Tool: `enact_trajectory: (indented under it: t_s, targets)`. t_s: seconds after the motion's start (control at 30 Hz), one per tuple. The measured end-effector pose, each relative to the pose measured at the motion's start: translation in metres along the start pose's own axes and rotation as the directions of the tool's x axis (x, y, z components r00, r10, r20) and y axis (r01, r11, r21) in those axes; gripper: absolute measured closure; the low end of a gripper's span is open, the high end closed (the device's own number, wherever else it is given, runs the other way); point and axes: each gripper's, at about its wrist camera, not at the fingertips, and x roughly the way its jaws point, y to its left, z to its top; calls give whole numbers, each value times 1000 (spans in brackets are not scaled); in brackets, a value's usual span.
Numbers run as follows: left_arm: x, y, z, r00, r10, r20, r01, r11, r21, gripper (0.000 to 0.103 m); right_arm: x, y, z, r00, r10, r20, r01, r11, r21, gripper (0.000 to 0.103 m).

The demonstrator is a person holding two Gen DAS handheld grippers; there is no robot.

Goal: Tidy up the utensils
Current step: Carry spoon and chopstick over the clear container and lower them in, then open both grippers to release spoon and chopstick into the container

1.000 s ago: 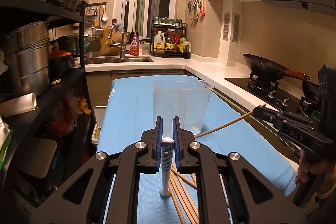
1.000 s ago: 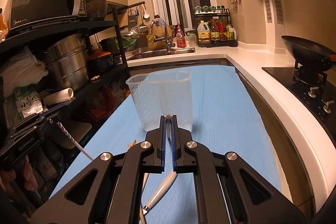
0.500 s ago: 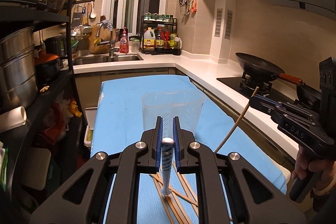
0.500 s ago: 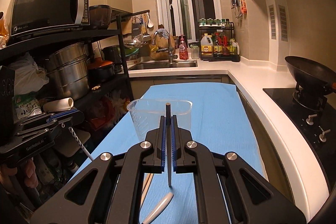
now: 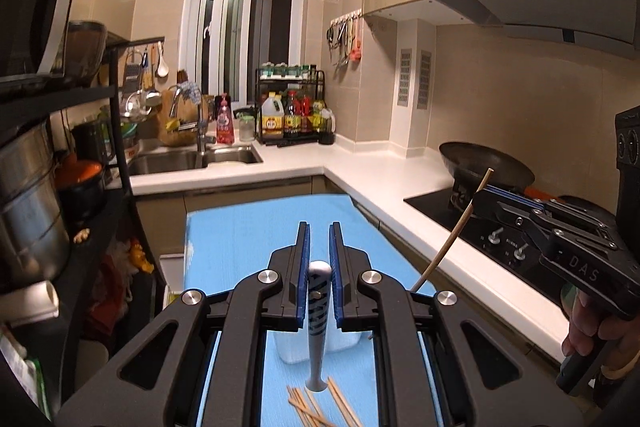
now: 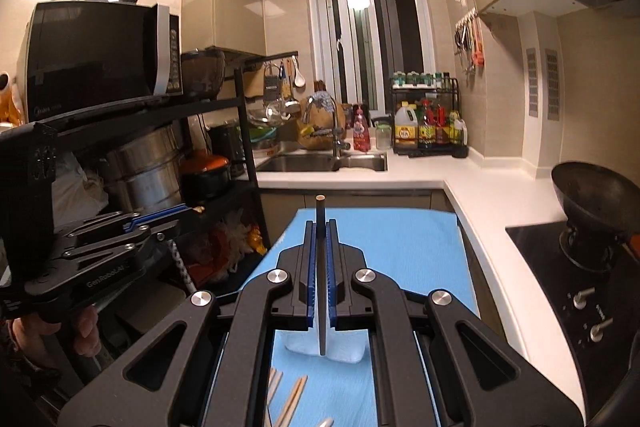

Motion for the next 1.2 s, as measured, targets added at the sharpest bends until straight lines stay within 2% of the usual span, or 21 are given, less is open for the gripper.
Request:
enact_trajectory:
  t_s: [0.23, 0.4, 0.53, 0.7, 1.07, 1.1, 1.13, 1.17, 1.2]
  targets:
    - [20, -1, 50, 997, 16, 75, -17, 1000, 24, 93, 18, 6, 42, 998, -16, 64, 19, 999, -48, 98]
    - [50, 2, 56, 996, 13, 83, -15, 1000, 23, 93, 50, 2, 45, 999, -16, 45, 19, 998, -52, 98]
    - [77, 7, 48, 998, 16, 66, -17, 1000, 12, 93, 75, -3, 30, 1000, -21, 18, 22, 999, -49, 98]
    - [111, 15, 20, 1000, 25, 13, -25, 1000, 7, 93, 101, -11, 7, 999, -23, -34, 22, 999, -37, 98]
    - [134, 31, -17, 996, 44, -73, -46, 999, -17, 92, 130, -26, -44, 989, -54, -137, 57, 998, 21, 97]
    - [132, 33, -19, 996, 43, -76, -46, 999, -30, 82, 130, -25, -48, 988, -51, -146, 56, 998, 30, 94]
    - [131, 34, -21, 996, 38, -78, -42, 998, -44, 69, 131, -26, -51, 986, -42, -161, 49, 998, 38, 81]
    - [128, 37, -22, 996, 47, -76, -52, 997, -64, 38, 130, -27, -55, 985, -28, -168, 37, 998, 50, 71]
    - [122, 39, -23, 996, 77, -55, -82, 993, -91, 24, 127, -27, -57, 986, -20, -165, 30, 998, 58, 55]
